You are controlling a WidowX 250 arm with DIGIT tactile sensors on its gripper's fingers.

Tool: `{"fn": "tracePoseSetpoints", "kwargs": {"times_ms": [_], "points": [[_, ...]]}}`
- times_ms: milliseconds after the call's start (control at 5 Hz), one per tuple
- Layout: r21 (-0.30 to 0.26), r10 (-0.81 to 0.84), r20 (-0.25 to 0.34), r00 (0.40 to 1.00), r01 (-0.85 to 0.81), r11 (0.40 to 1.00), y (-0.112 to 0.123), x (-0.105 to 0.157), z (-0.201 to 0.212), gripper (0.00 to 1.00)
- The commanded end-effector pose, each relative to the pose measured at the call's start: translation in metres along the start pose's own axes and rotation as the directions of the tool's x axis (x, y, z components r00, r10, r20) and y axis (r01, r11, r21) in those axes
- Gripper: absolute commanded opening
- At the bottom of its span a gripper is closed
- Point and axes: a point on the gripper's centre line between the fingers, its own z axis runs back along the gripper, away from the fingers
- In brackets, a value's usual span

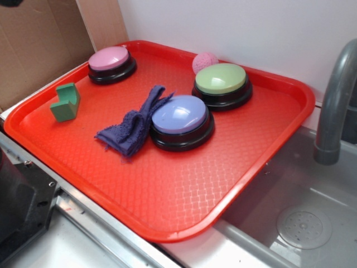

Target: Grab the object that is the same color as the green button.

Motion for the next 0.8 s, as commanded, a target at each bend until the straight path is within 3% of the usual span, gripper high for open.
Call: {"fn": "tracePoseSetpoints", "kwargs": {"times_ms": [0,400,600], "points": [[0.0,0.0,0.0,1.0,0.0,1.0,0.0,0.0,0.0,1.0],[0.01,0.244,0.005,0.97,-0.244,0.97,0.046,0.009,-0.045,1.0],[0.033,0.384,-0.007,0.923,-0.383,0.923,0.074,0.014,-0.08,1.0]]}}
